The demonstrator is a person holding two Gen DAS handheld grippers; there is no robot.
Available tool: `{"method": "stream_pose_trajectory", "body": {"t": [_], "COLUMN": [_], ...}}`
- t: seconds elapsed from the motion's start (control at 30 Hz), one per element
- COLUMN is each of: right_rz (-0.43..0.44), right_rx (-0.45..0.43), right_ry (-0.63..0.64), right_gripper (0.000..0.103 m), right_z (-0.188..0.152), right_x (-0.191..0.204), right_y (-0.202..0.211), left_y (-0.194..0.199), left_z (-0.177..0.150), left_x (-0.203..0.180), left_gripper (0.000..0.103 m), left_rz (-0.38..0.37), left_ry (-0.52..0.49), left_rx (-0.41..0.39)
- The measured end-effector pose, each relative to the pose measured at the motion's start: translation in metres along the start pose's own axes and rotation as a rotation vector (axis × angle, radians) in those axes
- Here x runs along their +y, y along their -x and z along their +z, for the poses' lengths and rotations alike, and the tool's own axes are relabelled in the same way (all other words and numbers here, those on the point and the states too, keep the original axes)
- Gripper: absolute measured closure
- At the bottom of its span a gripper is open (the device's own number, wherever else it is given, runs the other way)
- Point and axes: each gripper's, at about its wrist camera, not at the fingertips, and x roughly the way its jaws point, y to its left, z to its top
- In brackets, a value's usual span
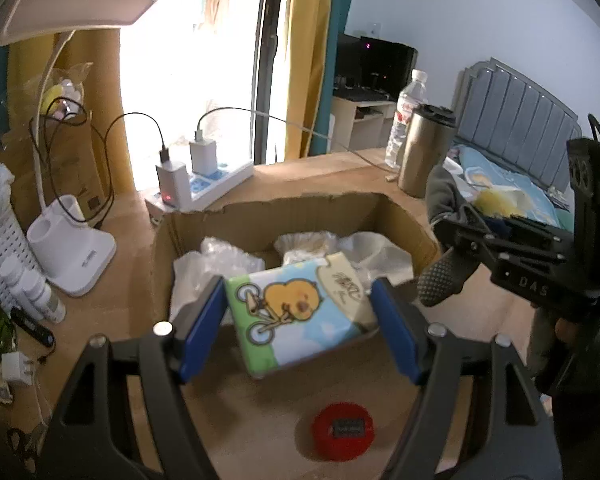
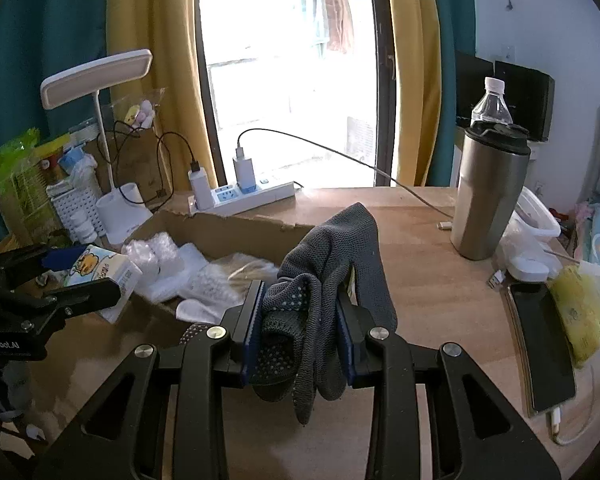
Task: Organize soft objects
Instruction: 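Carry the tissue pack and glove over the box and lower them in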
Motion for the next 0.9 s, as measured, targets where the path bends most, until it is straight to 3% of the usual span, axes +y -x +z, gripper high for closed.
{"method": "stream_pose_trajectory", "body": {"t": [0.9], "right_rz": [0.059], "right_rx": [0.037], "right_ry": [-0.003], "right_gripper": [0.066], "right_z": [0.010], "right_x": [-0.006], "right_y": [-0.052], "left_y": [-0.060], "left_z": [0.024], "left_x": [-0.008], "left_gripper": [0.028], "left_rz": [-0.046], "left_ry": [-0.012], "left_rx": [0.046]}}
